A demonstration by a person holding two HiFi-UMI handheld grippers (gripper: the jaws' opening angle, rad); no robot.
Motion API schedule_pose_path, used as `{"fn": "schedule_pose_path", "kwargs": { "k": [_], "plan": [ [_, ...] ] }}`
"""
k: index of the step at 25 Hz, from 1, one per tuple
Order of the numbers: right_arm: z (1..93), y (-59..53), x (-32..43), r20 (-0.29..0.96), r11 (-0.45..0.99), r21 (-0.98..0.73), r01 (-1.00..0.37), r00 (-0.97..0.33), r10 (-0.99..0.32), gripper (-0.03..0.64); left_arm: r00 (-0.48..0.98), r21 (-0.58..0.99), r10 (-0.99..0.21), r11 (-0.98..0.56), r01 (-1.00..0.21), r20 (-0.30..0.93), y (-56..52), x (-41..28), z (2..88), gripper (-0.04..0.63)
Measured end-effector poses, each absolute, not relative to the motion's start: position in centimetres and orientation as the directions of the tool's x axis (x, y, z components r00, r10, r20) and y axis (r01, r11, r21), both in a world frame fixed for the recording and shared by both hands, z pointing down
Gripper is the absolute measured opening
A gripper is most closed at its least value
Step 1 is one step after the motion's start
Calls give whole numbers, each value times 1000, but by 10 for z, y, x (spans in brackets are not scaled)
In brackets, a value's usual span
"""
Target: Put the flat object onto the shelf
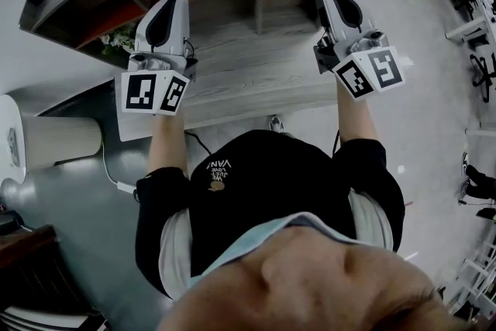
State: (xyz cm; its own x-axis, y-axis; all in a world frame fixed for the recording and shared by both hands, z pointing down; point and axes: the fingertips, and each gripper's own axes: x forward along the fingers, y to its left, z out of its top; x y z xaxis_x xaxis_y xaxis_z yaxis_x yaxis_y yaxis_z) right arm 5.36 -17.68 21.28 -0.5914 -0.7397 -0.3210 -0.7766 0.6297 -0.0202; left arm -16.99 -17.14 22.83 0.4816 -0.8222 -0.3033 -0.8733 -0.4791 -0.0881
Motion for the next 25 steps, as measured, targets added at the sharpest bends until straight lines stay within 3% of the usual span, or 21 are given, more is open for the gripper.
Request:
{"fn": "schedule_pose_path", "kwargs": {
  "k": [25],
  "plan": [
    [307,-150,42,-162,567,-187,-802,-544,-823,0,488,45,-860,-499,-866,-151,-148,-186,316,2]
  ]
}}
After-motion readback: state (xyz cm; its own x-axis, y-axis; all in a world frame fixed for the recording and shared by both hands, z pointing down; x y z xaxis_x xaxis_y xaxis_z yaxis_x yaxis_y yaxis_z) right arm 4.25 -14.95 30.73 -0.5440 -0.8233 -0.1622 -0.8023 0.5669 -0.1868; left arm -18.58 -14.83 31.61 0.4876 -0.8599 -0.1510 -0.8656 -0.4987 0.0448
